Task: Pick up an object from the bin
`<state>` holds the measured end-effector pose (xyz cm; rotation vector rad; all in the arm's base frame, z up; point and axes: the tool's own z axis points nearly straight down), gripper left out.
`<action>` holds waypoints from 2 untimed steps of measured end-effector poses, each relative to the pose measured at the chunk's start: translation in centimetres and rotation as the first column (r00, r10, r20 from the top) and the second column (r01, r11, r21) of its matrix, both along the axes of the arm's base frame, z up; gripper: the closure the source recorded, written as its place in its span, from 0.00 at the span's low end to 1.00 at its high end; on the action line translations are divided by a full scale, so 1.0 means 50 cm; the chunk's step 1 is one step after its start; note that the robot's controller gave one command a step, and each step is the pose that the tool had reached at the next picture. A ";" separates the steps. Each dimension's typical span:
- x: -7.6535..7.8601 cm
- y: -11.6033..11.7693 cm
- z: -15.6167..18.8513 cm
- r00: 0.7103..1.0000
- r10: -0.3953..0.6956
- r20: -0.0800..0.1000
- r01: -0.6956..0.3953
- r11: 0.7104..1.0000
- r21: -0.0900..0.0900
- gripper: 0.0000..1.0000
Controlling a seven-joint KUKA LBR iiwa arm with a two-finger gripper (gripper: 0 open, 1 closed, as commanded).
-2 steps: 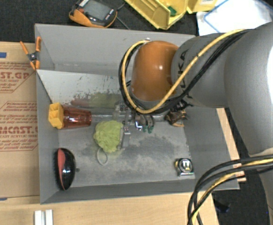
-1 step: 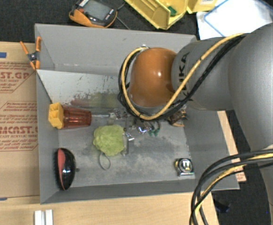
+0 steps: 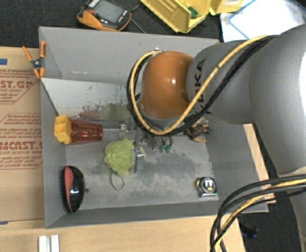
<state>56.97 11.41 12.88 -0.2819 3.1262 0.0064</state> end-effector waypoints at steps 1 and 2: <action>-0.010 0.001 -0.117 0.968 0.251 0.005 -0.251 0.968 0.001 0.00; -0.023 0.037 -0.115 0.904 0.428 0.009 -0.428 0.904 -0.001 1.00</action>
Offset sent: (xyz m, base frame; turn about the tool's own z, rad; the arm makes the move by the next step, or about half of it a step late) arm -0.0133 0.0169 -0.0588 -0.4436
